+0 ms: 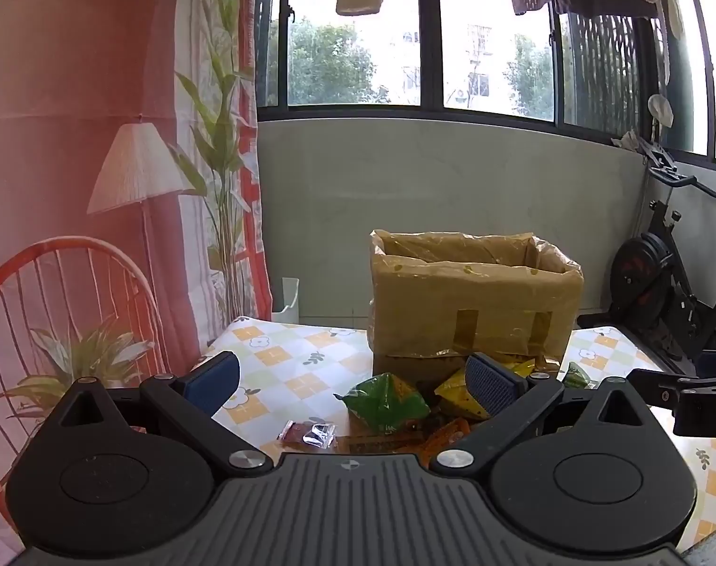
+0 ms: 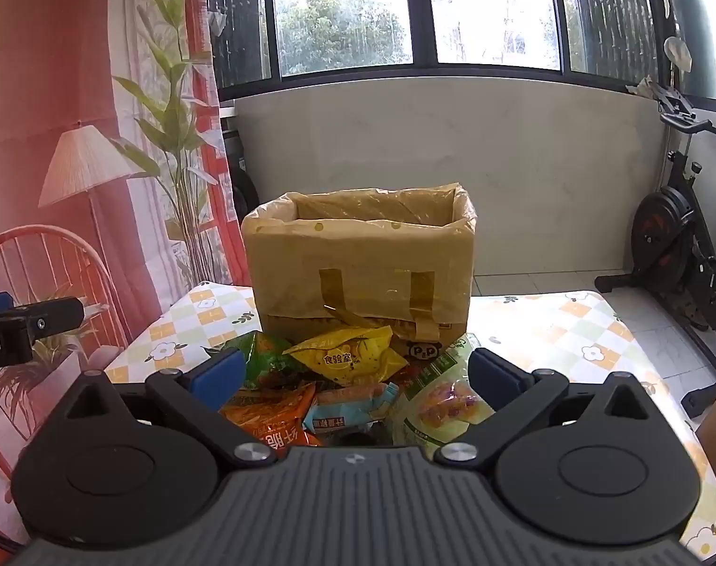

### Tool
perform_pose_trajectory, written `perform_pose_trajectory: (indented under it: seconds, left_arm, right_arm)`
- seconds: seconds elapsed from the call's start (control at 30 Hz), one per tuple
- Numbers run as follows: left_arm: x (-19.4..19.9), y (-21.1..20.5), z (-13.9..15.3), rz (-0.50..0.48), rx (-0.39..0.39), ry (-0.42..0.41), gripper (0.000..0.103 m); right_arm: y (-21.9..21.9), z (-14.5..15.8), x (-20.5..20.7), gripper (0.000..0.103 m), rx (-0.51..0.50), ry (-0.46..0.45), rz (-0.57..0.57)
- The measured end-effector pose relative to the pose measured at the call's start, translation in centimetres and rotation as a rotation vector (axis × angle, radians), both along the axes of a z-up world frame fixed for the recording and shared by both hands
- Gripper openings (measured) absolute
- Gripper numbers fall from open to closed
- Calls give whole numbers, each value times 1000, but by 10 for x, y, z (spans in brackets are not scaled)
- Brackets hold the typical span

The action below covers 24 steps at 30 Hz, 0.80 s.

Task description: Organize snacks

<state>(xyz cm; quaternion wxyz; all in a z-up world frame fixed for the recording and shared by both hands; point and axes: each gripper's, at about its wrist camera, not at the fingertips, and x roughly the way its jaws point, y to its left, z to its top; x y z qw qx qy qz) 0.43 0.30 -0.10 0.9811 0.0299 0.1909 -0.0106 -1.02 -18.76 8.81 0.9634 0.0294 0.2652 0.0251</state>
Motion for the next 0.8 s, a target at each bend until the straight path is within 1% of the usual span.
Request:
perform_pose_trajectory:
  seconds: [0.8]
  left_arm:
    - [1, 1, -4, -19, 5, 9, 103]
  right_arm:
    - [2, -1, 0, 102, 0, 3, -7]
